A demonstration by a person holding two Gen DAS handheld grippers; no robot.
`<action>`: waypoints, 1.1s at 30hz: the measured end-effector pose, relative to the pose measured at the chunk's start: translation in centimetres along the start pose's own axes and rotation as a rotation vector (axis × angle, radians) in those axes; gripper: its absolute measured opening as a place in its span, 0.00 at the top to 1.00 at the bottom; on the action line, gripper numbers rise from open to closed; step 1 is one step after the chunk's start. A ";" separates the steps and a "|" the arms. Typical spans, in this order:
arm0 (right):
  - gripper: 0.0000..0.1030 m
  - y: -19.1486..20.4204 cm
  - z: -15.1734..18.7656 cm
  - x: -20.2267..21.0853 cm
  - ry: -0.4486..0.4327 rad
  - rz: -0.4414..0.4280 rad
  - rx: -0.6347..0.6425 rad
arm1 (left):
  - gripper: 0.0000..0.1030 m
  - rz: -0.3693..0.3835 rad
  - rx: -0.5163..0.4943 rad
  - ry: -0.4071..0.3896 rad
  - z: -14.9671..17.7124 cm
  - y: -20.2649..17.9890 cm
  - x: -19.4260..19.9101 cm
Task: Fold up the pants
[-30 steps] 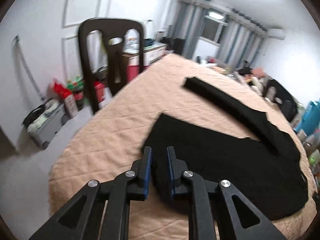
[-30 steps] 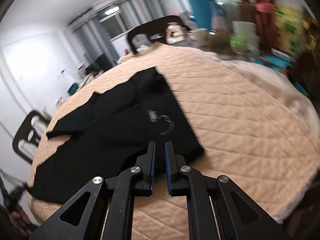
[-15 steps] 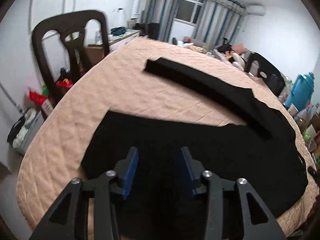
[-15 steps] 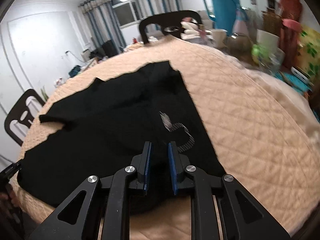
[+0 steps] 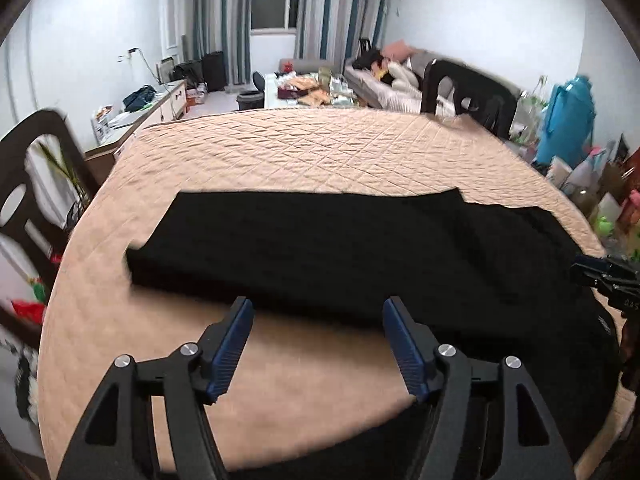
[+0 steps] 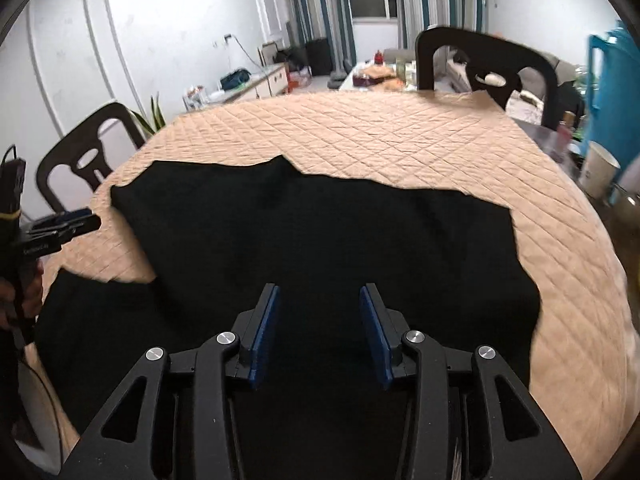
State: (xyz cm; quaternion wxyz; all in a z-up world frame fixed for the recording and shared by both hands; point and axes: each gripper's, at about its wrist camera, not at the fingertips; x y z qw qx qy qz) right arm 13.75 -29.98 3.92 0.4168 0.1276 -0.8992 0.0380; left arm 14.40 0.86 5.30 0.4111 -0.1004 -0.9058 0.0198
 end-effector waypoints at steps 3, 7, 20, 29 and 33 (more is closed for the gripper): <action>0.59 -1.0 -2.3 -2.4 0.024 0.034 0.022 | 0.31 -0.023 -0.003 0.018 -2.9 0.7 -3.5; 0.59 -3.1 -5.1 -5.4 0.057 0.075 0.001 | 0.31 -0.066 0.030 0.063 -5.0 2.5 -7.2; 0.84 -2.7 -6.5 -11.3 0.149 0.075 0.039 | 0.67 -0.061 -0.056 0.070 -4.7 1.0 -10.2; 0.94 -1.4 -6.3 -8.1 0.067 0.079 0.023 | 0.96 -0.054 -0.067 0.033 -4.5 -0.7 -7.2; 0.94 -0.8 -5.0 -2.3 -0.040 0.039 0.011 | 0.96 -0.009 -0.056 -0.055 -2.7 -0.6 -1.4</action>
Point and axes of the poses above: each gripper's, at about its wrist camera, not at the fingertips, and x roughly against the way its jaws point, y to its left, z to its underside, and after that the axes turned 4 degrees about z, right-handed
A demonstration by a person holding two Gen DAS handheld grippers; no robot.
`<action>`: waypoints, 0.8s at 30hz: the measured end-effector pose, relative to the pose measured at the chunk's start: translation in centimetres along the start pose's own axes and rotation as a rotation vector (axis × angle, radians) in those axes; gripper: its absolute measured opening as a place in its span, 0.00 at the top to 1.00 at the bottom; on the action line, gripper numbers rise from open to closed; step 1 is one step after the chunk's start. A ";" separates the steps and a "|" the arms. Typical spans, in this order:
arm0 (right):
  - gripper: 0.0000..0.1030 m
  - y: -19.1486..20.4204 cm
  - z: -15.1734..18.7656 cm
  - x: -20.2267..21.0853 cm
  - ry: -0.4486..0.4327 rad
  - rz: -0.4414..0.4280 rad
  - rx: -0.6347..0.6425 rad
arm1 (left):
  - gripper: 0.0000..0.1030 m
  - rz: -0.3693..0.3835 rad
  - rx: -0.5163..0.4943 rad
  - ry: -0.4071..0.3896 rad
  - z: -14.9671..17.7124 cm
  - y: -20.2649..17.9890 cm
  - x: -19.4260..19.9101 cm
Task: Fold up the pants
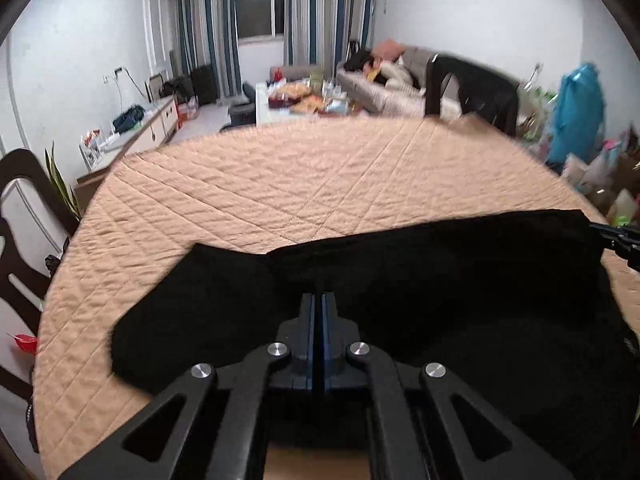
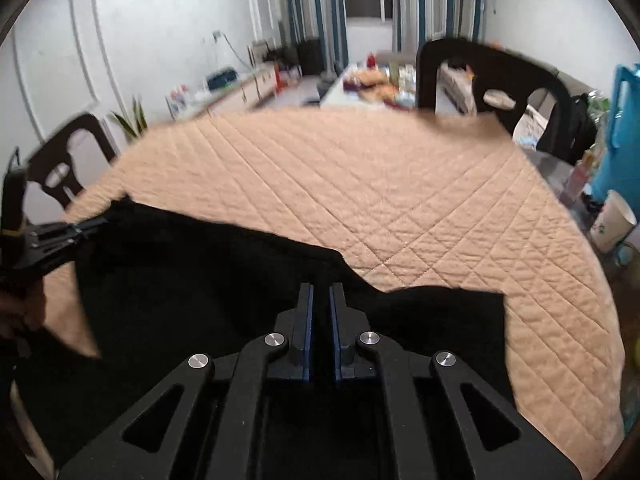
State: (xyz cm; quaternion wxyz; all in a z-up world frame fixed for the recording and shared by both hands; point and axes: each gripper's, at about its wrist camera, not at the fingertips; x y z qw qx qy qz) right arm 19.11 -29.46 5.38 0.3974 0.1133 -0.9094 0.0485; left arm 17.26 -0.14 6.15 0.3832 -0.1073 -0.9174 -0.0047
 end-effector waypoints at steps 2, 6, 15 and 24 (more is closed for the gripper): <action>0.94 0.3 1.5 3.3 -0.054 -0.022 -0.007 | 0.96 0.024 0.008 -0.041 1.1 -0.1 2.9; 0.94 1.2 5.5 9.3 -0.139 -0.069 -0.042 | 0.96 0.059 0.025 -0.111 5.3 -0.5 8.7; 0.94 1.1 19.5 12.3 -0.008 -0.142 -0.287 | 0.96 0.156 0.128 -0.019 16.6 -2.0 11.8; 0.68 -0.7 21.3 12.5 0.017 -0.223 -0.397 | 0.73 0.114 0.170 -0.042 17.2 -1.7 13.8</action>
Point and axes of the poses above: each gripper's, at about its wrist camera, not at the fingertips, and x roughly against the way its jaws point, y to its left, z to its underside, and after that the axes turned 4 degrees about z, right-handed
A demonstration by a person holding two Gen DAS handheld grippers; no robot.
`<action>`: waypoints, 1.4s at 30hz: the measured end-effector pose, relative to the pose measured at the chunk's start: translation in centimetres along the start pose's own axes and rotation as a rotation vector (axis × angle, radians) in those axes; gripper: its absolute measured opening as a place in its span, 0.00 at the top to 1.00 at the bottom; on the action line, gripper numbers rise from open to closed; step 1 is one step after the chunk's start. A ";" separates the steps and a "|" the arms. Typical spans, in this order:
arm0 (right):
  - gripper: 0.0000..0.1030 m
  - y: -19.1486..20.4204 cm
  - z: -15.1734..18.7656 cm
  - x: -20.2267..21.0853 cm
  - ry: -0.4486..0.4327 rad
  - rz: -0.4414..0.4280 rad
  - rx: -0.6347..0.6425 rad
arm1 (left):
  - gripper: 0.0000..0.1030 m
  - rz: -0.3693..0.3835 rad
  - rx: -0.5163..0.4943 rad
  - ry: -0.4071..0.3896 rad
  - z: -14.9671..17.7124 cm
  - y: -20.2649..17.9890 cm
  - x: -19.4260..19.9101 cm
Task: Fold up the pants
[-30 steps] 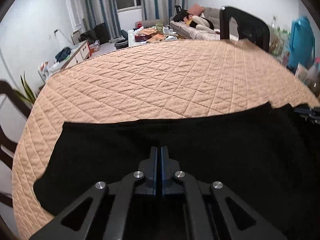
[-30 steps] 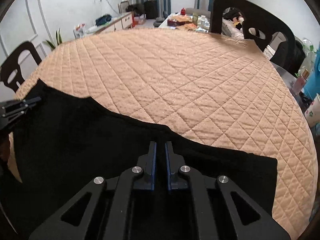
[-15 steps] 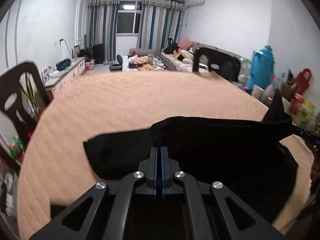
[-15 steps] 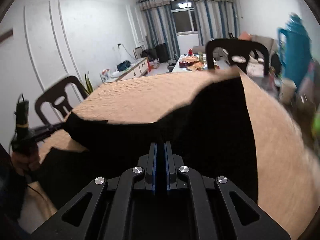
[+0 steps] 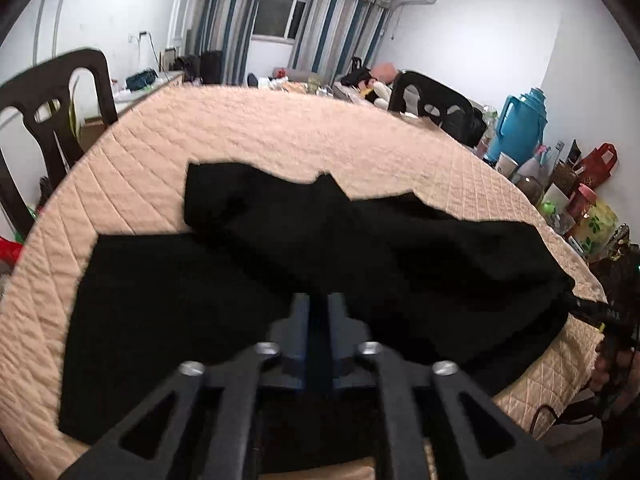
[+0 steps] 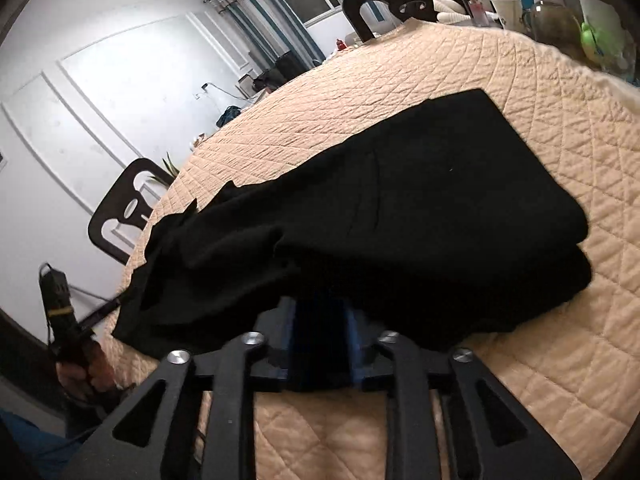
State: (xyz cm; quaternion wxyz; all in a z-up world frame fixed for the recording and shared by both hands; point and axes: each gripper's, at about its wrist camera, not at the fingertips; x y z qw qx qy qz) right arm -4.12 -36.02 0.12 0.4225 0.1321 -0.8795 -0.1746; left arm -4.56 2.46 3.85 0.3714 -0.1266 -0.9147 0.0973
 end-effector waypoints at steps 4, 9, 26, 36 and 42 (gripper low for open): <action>0.64 -0.4 0.1 1.7 -0.045 0.027 -0.036 | 0.54 -0.036 -0.043 -0.031 -2.2 -1.1 -1.2; 0.58 -2.9 0.1 2.8 -0.084 0.092 -0.156 | 0.52 -0.067 -0.101 0.005 -4.4 -2.7 -5.8; 0.56 -6.7 -0.7 3.0 -0.176 -0.007 -0.350 | 0.89 -0.188 -0.129 0.106 -5.8 -3.2 -11.4; 0.83 -6.7 -1.9 2.0 -0.191 0.087 -0.350 | 0.92 -0.188 0.057 -0.145 -4.0 0.8 -1.5; 0.88 -6.1 -1.9 3.4 -0.226 0.070 -0.320 | 0.93 -0.250 0.247 -0.254 0.6 5.5 5.1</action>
Point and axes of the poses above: each gripper's, at about its wrist camera, not at the fingertips, and x roughly against the way its jaws point, y to its left, z to its underside, and after that the axes turned 4 degrees about z, right-handed
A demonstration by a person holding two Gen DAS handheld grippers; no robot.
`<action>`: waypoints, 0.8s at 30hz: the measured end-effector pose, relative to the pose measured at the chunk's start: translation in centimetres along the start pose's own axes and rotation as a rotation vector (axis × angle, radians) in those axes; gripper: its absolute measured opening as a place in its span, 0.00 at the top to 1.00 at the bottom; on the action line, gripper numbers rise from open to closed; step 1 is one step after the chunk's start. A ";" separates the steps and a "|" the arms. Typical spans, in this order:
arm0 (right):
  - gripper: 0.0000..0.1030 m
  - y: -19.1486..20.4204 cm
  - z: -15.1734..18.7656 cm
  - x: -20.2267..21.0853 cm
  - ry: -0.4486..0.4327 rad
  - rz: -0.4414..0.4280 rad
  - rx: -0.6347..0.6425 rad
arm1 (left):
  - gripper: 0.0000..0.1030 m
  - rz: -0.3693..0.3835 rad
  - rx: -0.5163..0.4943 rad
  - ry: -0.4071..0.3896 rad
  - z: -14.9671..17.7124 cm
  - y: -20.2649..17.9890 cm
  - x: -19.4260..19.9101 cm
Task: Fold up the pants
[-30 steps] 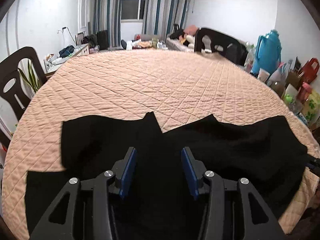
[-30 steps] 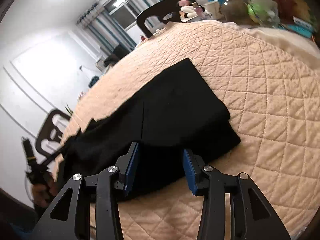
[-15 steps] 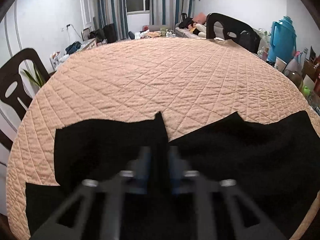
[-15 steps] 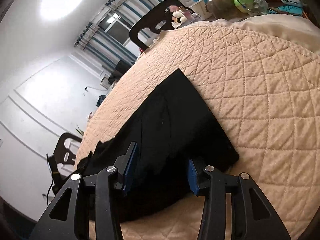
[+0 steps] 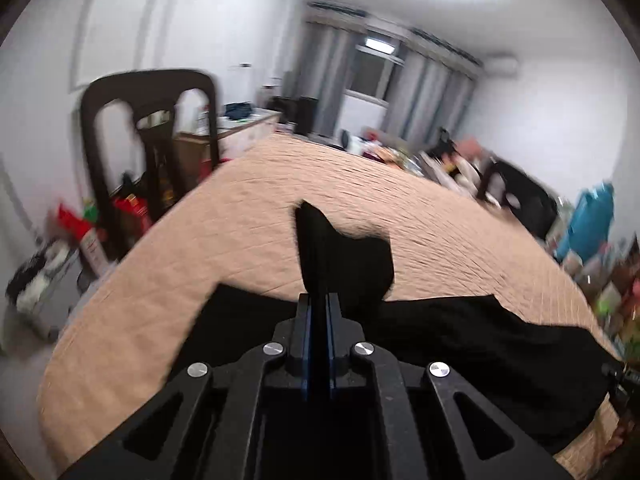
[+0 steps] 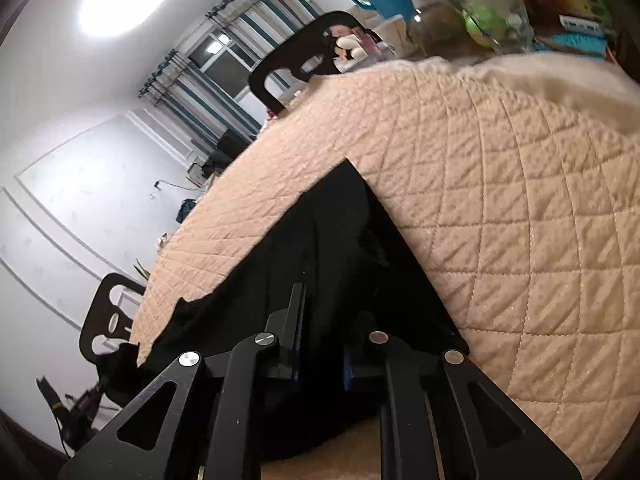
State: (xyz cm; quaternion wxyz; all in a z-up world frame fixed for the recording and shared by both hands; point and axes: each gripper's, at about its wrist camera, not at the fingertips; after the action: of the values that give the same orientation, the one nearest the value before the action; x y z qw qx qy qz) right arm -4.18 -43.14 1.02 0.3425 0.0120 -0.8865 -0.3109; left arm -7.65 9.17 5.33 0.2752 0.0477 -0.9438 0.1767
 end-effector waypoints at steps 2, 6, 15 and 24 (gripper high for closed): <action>0.88 0.4 -0.1 0.6 -0.007 -0.012 0.014 | 0.95 -0.001 0.062 -0.006 0.8 1.6 0.9; 0.88 0.4 0.4 0.9 0.009 0.015 0.044 | 0.95 -0.014 0.157 0.047 3.6 4.2 0.8; 0.88 -0.5 0.7 0.2 0.052 0.045 0.018 | 0.81 0.060 0.255 0.106 4.1 6.2 -0.5; 0.87 -0.8 0.6 -0.4 0.069 0.045 -0.006 | 0.95 0.034 0.201 0.088 3.7 5.3 -2.1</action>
State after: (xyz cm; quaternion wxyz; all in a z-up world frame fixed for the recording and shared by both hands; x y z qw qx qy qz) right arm -4.44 -43.39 -0.03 0.3799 0.0019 -0.8732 -0.3051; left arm -8.73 12.81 -0.33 0.3074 0.0513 -0.9089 0.2772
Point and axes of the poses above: each gripper's, at about its wrist camera, not at the fingertips, and x roughly against the way its jaws point, y to its left, z to its underside, and after that the axes turned 4 degrees about z, right-handed
